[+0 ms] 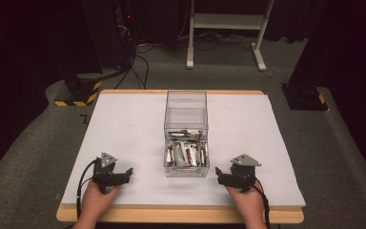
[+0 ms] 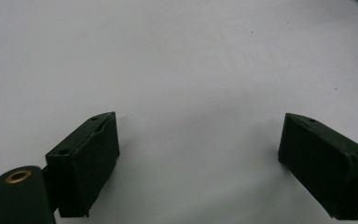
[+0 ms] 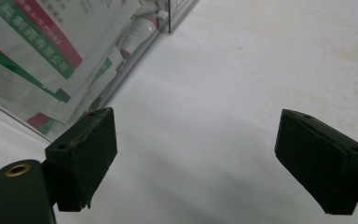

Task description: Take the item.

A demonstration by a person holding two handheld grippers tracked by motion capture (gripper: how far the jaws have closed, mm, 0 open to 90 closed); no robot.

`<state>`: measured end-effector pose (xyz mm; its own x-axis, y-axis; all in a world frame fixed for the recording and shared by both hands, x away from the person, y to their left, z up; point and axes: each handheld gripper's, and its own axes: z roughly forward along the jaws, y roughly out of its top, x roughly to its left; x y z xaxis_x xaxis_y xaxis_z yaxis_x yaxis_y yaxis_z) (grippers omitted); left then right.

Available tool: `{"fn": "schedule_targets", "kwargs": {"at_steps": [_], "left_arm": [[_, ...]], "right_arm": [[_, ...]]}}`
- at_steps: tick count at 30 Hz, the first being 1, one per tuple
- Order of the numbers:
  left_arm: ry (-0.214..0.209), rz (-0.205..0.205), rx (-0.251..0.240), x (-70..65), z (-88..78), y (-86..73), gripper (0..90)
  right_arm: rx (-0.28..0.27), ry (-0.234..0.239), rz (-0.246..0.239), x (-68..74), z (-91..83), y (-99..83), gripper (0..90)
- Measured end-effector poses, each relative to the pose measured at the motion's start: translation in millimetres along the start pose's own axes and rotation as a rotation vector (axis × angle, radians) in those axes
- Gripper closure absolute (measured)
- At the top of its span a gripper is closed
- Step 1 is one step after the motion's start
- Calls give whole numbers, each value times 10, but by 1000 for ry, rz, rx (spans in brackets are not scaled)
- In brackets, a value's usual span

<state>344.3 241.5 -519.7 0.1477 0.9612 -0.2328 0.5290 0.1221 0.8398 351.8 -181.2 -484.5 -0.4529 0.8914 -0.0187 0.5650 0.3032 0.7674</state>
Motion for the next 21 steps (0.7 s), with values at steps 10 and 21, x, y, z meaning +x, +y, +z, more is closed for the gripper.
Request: {"fn": "schedule_targets", "kwargs": {"at_steps": [10,21], "left_arm": [[0,1,0,0,0,0,124],[1,-7,-8,-7,4,-2,124]], "right_arm": [[-43,8,27,13,-110,107,135],[-74,21,1,68,-189,210,138]]}}
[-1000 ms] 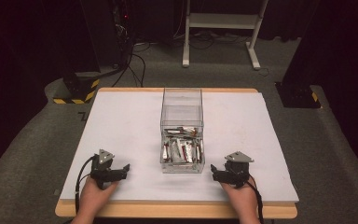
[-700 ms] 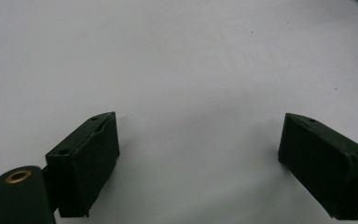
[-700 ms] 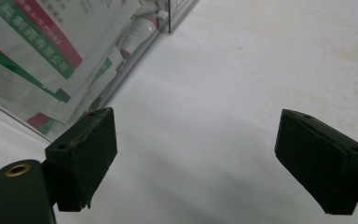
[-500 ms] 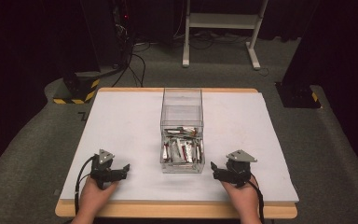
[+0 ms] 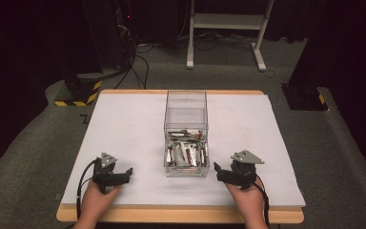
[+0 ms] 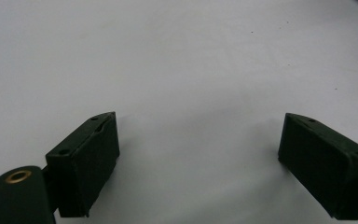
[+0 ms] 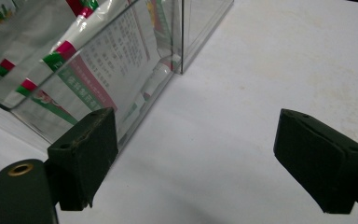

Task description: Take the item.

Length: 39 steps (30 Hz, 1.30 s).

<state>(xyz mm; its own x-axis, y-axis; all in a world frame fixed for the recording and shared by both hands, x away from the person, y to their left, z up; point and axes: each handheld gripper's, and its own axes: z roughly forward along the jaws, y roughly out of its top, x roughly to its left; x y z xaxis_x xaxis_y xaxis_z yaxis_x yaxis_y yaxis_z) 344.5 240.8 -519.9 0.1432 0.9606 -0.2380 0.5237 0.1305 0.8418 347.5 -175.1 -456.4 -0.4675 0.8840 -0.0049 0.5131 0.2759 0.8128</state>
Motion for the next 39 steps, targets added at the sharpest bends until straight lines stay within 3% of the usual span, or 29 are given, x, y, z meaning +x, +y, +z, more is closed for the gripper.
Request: {"fn": "schedule_targets", "kwargs": {"at_steps": [30,39], "left_arm": [[0,2,0,0,0,0,125],[0,1,0,0,0,0,125]], "right_arm": [[-88,45,-48,200,-100,421,155],[-100,61,-66,334,-74,523,158]]}}
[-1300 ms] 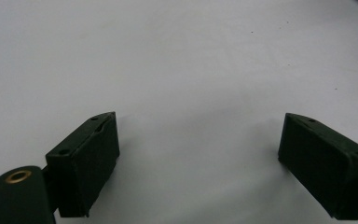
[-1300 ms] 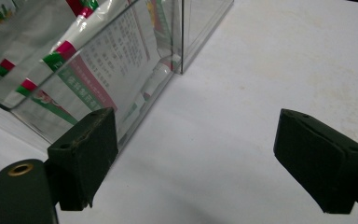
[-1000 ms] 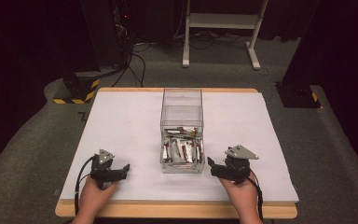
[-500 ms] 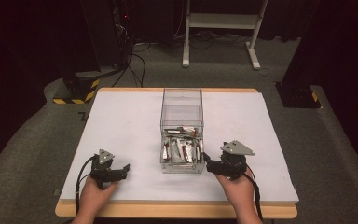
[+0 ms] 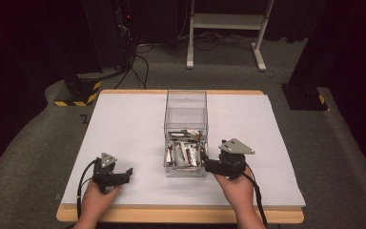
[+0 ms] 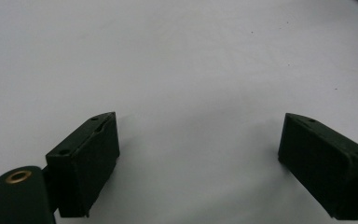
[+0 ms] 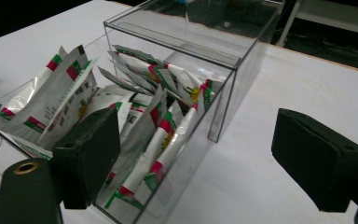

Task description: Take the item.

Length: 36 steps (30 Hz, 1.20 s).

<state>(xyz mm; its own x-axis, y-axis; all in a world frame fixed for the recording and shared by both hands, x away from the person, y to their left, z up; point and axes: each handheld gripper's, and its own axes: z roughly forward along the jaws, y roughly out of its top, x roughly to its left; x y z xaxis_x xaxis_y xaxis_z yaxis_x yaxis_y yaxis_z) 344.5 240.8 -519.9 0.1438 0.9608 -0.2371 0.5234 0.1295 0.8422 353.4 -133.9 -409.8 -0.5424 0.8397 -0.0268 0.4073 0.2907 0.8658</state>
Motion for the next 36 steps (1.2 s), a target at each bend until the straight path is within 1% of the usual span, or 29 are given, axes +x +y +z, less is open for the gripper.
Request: {"fn": "schedule_targets", "kwargs": {"at_steps": [7,9,14,22,23,26,32,34,36], "left_arm": [[0,0,0,0,0,0,125],[0,-6,-6,-6,3,-2,125],[0,-6,-6,-5,2,-2,125],[1,-8,-10,-7,5,-2,125],[1,-1,-1,0,0,0,124],[2,-2,-4,0,1,0,123],[2,-2,-4,0,1,0,124],[1,-2,-4,0,1,0,124],[1,-2,-4,0,1,0,124]], "right_arm": [[-5,24,-25,138,67,39,162],[-5,32,-29,170,72,46,162],[-13,56,-38,243,84,54,162],[-19,106,-39,355,130,61,170],[-19,111,-38,370,135,62,173],[-20,126,-41,403,159,62,179],[-22,141,-37,468,201,69,183],[-22,148,-31,490,207,72,193],[-20,150,-36,513,222,69,208]]}}
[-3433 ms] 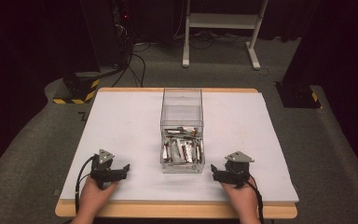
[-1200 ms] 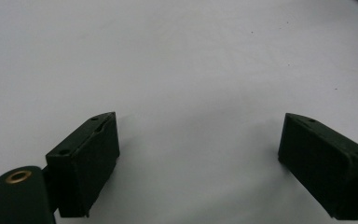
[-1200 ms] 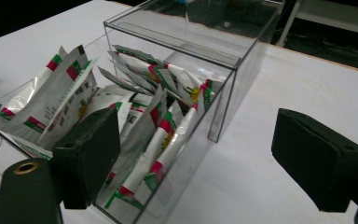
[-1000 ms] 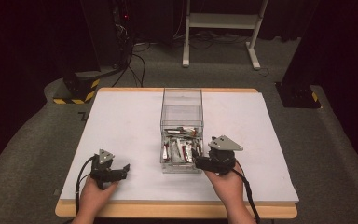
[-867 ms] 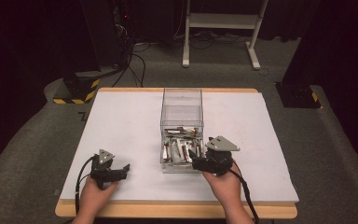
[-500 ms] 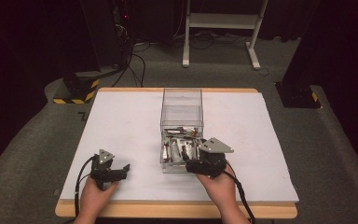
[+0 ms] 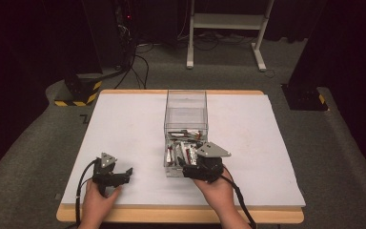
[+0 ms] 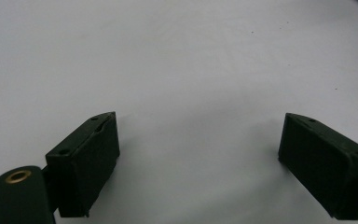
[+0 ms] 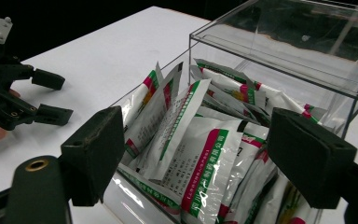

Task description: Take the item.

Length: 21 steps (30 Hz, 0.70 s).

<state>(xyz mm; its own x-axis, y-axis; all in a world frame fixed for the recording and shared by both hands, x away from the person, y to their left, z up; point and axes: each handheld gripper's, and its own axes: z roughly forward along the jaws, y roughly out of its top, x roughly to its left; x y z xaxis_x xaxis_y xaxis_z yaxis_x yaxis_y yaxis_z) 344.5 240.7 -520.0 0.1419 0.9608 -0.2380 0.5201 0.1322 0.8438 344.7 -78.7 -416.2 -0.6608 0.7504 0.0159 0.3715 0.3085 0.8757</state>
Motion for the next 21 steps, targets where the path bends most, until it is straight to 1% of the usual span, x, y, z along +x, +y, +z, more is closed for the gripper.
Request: {"fn": "schedule_targets", "kwargs": {"at_steps": [5,10,19,21], "left_arm": [[0,2,1,1,-1,0,124],[0,4,3,2,-3,0,125],[0,3,2,2,-2,0,125],[0,3,2,2,-2,0,125]], "right_arm": [[3,17,10,38,39,-25,258],[12,21,10,63,71,-57,318],[11,25,0,80,78,-107,458],[10,28,6,83,74,-118,484]]}}
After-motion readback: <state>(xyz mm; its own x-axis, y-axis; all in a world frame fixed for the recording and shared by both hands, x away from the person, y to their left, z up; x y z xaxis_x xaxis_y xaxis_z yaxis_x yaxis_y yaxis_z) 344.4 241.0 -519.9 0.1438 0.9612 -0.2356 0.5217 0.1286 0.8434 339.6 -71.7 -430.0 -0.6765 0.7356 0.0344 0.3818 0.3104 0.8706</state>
